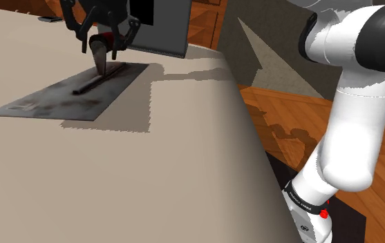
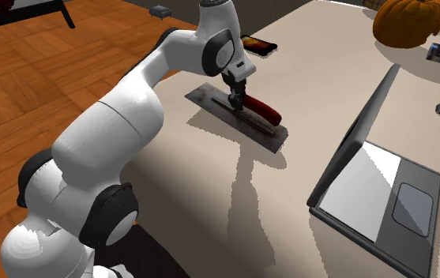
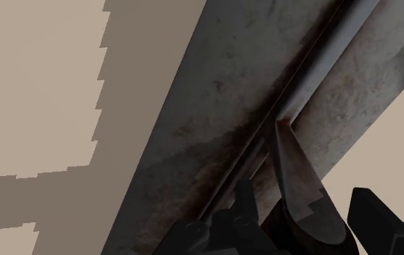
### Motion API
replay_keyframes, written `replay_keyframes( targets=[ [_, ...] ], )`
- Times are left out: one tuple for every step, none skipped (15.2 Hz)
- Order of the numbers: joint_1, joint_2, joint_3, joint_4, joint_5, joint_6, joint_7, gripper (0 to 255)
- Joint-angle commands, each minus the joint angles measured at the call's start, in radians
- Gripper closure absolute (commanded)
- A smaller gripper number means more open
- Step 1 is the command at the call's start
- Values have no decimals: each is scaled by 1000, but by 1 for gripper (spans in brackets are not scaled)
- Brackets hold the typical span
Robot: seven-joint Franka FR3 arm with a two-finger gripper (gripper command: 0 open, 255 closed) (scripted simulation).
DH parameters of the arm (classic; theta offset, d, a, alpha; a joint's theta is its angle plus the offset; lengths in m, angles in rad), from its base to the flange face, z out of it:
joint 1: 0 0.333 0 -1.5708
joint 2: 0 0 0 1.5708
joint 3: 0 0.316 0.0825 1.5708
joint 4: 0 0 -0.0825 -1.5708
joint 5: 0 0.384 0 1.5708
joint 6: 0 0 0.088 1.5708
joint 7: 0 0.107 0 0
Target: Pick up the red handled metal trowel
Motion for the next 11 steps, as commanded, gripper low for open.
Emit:
replay_keyframes(
  targets=[
    [12, 10, -1, 42, -8, -32, -3, 255],
    [22, 19, -1, 68, -14, -51, -4, 255],
    [32, 29, -2, 95, -21, -70, -5, 255],
    [43, 39, -4, 124, -29, -89, -6, 255],
    [55, 50, -5, 154, -37, -110, -7, 255],
    [69, 61, -7, 186, -46, -131, -8, 255],
    [83, 74, -9, 220, -56, -153, -10, 255],
    [100, 88, -12, 256, -66, -176, -12, 255],
    [118, 103, -15, 296, -78, -200, -14, 255],
    [121, 106, -16, 302, -80, -204, -15, 255],
    [121, 106, -16, 302, -79, -204, -15, 255]
  ],
)
